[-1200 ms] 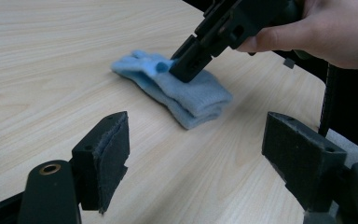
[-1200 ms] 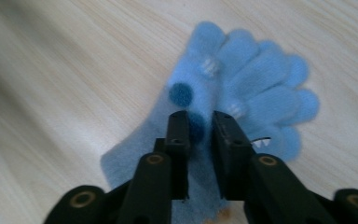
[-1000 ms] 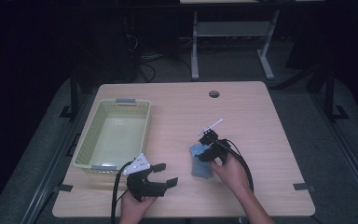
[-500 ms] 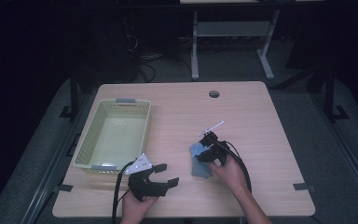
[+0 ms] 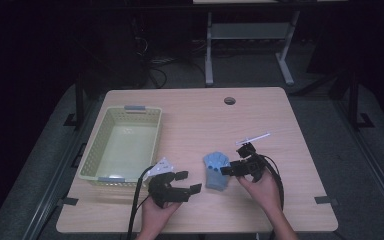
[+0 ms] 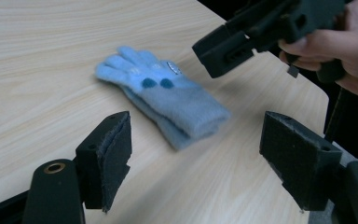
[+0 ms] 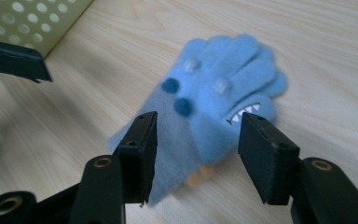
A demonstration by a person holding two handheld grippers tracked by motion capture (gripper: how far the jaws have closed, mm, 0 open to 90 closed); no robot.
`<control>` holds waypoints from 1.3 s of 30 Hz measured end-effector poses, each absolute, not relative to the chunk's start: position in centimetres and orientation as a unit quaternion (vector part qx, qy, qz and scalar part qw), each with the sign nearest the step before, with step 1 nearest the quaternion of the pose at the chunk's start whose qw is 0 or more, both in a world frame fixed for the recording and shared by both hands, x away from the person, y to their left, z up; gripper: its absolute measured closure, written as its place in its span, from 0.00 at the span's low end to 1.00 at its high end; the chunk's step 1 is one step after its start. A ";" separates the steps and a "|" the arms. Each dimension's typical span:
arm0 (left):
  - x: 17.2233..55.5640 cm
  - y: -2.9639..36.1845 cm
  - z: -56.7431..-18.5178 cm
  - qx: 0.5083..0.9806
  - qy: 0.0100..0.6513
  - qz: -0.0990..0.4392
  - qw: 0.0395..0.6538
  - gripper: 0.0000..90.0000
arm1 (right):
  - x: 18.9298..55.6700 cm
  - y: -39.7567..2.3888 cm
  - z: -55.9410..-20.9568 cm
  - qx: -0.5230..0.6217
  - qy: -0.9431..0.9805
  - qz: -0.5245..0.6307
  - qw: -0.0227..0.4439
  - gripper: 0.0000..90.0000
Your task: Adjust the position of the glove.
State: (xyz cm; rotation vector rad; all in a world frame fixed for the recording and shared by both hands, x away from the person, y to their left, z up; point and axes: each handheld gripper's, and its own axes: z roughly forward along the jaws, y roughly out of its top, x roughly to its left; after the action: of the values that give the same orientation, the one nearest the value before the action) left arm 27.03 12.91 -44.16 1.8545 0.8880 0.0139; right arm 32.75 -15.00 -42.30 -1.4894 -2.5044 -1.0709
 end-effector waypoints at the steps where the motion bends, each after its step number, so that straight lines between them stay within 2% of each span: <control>1: 27.0 12.9 -44.2 0.772 0.370 0.006 0.516 0.27 | 32.7 -15.2 -42.4 -0.484 -0.803 -0.346 0.020 0.50; 14: 31.1 9.9 -45.8 0.755 0.450 -0.078 0.470 0.30 | 32.4 -16.4 -45.2 -0.517 -0.767 -0.376 0.061 0.48; 24: 32.3 9.3 -47.1 0.742 0.478 -0.120 0.454 0.43 | 32.4 -16.3 -45.8 -0.523 -0.759 -0.380 0.073 0.50; 34: 32.5 8.9 -47.5 0.743 0.484 -0.129 0.445 0.51 | 32.0 -16.0 -46.1 -0.526 -0.754 -0.384 0.083 0.53; 39: 32.6 8.8 -47.6 0.742 0.484 -0.136 0.444 0.58 | 31.9 -15.8 -46.2 -0.528 -0.755 -0.382 0.080 0.56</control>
State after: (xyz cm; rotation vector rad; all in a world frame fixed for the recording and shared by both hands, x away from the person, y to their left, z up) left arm 32.57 8.77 -47.59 1.8398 1.1989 -0.3365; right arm 31.93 -15.79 -46.19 -1.5783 -2.2565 -1.1408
